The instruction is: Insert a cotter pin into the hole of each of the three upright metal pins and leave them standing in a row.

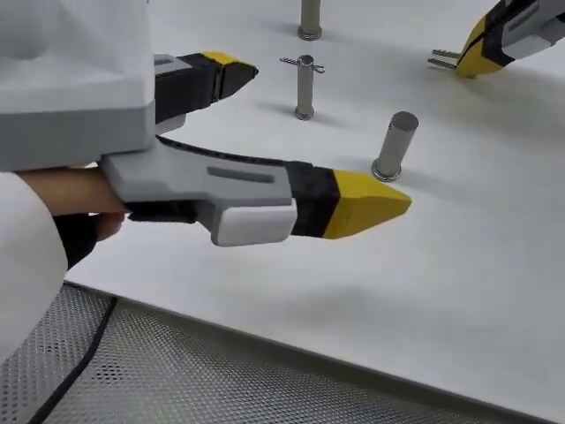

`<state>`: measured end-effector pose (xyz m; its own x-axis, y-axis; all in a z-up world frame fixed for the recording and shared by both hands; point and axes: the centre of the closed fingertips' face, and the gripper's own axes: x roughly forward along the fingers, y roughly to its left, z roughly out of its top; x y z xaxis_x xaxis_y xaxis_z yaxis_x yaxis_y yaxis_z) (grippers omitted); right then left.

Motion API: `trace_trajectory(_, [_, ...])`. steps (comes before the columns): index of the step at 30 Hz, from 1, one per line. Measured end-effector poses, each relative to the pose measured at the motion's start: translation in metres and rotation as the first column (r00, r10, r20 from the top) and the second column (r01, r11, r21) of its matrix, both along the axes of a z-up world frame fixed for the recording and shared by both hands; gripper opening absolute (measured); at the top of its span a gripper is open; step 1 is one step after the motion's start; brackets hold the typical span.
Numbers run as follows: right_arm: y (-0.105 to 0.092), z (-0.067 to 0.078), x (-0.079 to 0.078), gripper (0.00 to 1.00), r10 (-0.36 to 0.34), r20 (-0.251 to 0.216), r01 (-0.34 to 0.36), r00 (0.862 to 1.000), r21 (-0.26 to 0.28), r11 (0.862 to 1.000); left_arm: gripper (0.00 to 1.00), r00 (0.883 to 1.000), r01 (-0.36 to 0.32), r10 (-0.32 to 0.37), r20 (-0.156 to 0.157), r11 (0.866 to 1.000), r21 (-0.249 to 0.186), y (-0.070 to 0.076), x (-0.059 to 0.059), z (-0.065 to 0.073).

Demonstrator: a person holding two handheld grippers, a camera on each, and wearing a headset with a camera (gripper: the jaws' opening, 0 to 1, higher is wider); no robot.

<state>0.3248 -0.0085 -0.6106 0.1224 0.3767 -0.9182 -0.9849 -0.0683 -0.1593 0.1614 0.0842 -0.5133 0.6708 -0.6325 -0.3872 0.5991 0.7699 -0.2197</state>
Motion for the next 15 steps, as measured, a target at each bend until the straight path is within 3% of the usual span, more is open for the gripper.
trace_trajectory(10, [-0.008, 0.02, -0.008, 0.0, -0.042, 0.05, 0.036, 0.998, 0.102, 0.994, 0.96, 0.999, -0.014, 0.015, 0.042, 1.0, -0.023, 0.004, 0.014, 0.015])
trace_trajectory(15, [-0.009, 0.033, -0.011, 0.0, -0.06, 0.081, 0.046, 0.995, 0.16, 0.986, 0.93, 0.999, 0.009, -0.006, 0.053, 0.998, -0.056, 0.001, 0.021, 0.025])
